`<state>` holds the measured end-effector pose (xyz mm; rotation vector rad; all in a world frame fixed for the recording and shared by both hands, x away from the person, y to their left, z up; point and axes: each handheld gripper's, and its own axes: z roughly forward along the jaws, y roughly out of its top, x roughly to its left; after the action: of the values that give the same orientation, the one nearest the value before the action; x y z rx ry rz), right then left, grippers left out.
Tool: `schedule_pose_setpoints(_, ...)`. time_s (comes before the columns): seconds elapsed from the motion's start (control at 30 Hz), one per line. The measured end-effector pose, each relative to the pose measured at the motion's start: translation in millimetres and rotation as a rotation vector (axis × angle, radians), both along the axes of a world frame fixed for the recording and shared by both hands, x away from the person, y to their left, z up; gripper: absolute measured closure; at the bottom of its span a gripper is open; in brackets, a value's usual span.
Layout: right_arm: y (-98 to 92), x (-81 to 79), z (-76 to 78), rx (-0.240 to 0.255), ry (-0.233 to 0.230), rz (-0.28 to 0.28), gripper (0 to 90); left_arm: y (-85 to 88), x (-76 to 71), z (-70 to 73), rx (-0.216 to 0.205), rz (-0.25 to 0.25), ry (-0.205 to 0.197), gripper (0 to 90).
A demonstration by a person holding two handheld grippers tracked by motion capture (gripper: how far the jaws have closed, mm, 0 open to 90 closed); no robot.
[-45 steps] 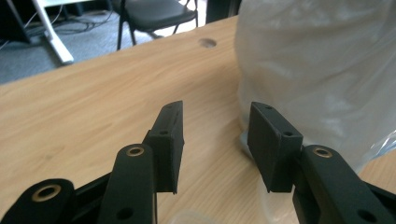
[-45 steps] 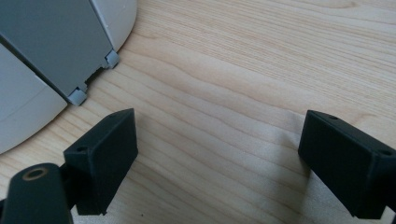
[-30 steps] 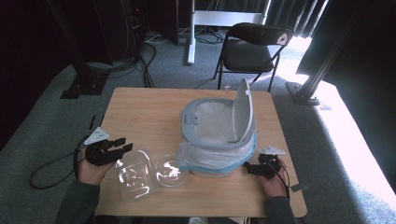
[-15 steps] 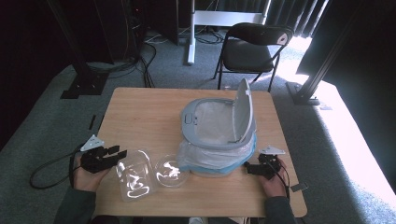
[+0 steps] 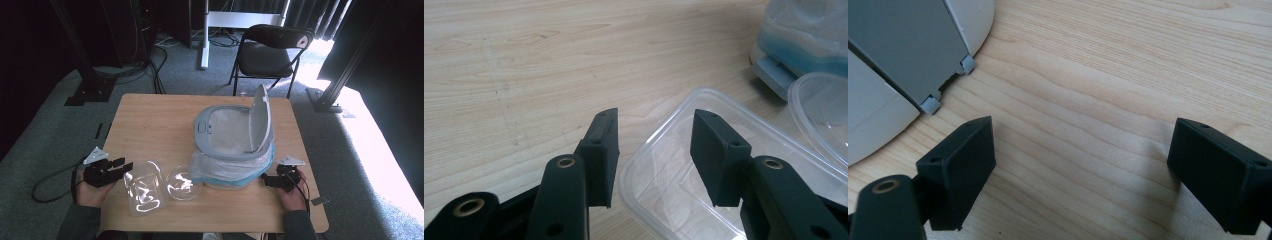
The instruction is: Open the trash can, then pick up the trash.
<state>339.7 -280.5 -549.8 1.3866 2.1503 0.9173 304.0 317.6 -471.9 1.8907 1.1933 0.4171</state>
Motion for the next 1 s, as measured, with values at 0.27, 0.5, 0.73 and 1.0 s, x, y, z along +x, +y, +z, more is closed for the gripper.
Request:
schedule_pose_setpoints(0.27, 0.0, 0.0, 0.0, 0.0, 0.0, 0.0, 11.0, 3.6, -1.2, -1.8, 0.003, 0.01, 0.007, 53.1)
schedule_pose_setpoints(0.5, 0.2, 0.2, 0.0, 0.001, 0.0, -0.001, 11.1, 6.5, -1.0, -7.6, -0.009, 0.031, 0.024, 51.5)
schedule_pose_setpoints(0.73, 0.2, 0.2, 0.0, 0.001, 0.0, -0.001, 11.1, 9.1, 1.1, -13.0, -0.013, 0.049, 0.049, 52.8)
schedule_pose_setpoints(1.0, 0.2, 0.2, 0.0, 0.001, 0.0, -0.001, 11.1, 13.0, 3.3, -22.8, -0.057, 0.057, 0.098, 54.9)
